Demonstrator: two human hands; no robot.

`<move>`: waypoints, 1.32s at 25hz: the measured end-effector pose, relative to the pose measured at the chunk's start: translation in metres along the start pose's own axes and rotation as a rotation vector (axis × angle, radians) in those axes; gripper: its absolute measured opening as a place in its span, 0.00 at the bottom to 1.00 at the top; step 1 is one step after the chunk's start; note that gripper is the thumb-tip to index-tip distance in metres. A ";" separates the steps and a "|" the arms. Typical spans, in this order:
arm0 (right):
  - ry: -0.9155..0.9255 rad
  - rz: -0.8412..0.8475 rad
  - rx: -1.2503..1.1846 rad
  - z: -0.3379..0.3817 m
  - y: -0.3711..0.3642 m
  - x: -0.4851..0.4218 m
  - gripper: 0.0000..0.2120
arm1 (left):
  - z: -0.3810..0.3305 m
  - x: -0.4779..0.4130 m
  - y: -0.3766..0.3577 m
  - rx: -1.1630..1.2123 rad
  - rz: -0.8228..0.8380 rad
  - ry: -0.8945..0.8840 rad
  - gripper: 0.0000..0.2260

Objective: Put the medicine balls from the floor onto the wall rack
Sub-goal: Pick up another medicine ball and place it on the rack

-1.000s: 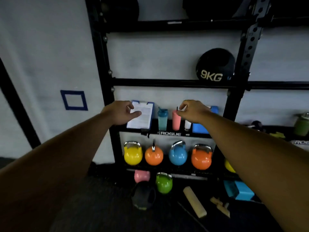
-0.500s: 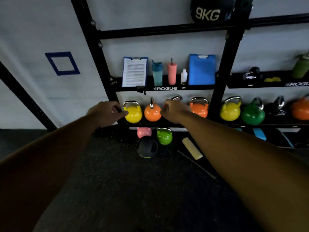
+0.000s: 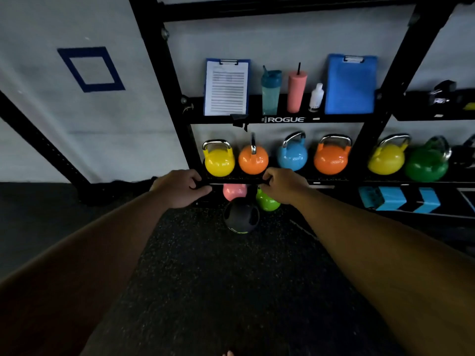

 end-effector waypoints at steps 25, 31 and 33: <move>-0.260 0.461 0.009 -0.175 -0.261 -0.313 0.20 | 0.105 -0.340 -0.251 -0.033 0.433 0.080 0.31; -0.284 0.525 0.029 -0.244 -0.385 -0.388 0.20 | 0.143 -0.431 -0.386 -0.082 0.508 0.029 0.32; -0.286 0.517 0.049 -0.266 -0.426 -0.416 0.20 | 0.157 -0.463 -0.431 -0.110 0.510 -0.001 0.32</move>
Point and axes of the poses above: each hand's wrist, its own x-axis away from the middle knuckle, its own y-axis out of the back of the hand, z = x × y, the point moved 9 cm from there along -x, towards the middle knuckle, and after that the axes turned 1 degree about x, right-handed, at the moved point
